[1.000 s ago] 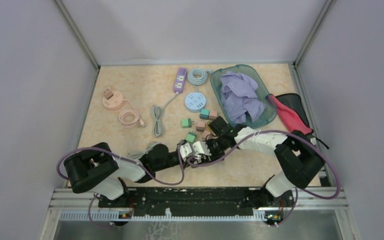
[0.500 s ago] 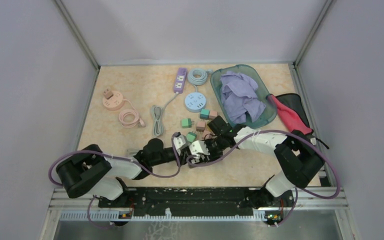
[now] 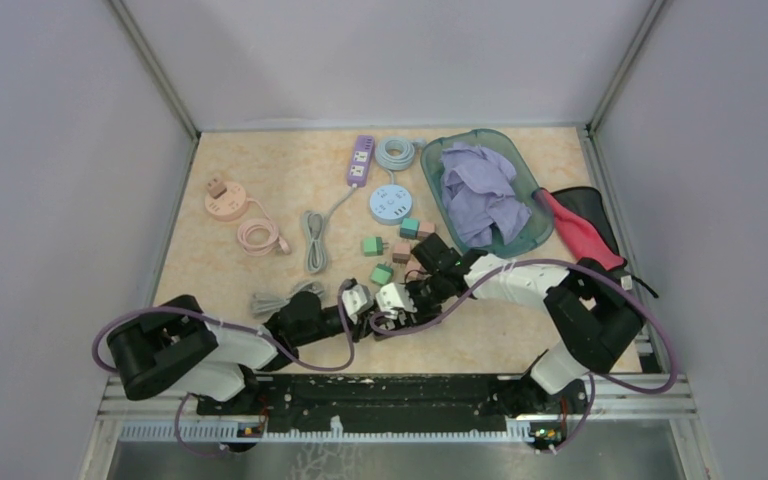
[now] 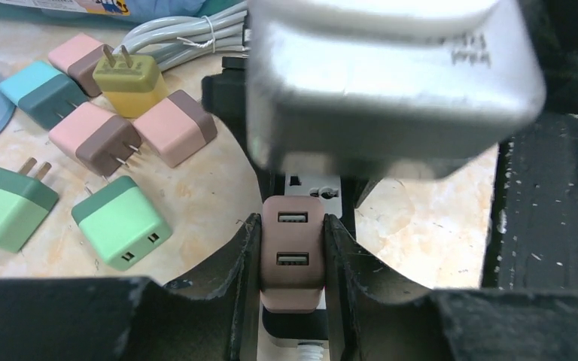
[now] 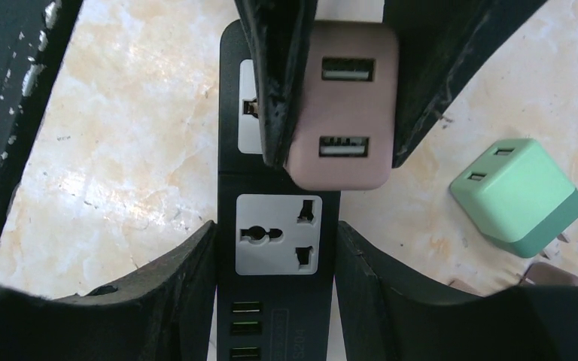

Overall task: Pull the plug off the socket
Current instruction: Remove the plug from the socket.

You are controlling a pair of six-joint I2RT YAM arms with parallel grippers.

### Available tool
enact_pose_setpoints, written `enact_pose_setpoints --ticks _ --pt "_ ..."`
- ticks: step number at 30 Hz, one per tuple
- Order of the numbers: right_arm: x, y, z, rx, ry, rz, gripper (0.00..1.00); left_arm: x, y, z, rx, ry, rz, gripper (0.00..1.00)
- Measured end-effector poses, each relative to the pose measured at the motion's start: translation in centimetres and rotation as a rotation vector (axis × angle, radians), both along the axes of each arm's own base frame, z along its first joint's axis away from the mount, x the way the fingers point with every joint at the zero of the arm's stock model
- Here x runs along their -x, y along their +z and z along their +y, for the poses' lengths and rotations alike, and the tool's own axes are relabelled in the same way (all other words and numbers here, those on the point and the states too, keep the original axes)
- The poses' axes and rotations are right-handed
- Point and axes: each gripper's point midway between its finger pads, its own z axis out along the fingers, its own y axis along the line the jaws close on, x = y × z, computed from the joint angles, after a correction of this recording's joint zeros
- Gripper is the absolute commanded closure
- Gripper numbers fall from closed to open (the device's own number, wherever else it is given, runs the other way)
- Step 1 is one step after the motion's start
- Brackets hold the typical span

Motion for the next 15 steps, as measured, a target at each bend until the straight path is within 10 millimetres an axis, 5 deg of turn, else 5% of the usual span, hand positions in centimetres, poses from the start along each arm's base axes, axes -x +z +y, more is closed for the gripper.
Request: enact_pose_setpoints --ticks 15 --pt "-0.7 -0.3 -0.9 0.048 -0.027 -0.022 1.0 -1.4 -0.5 -1.3 -0.08 0.061 0.025 0.99"
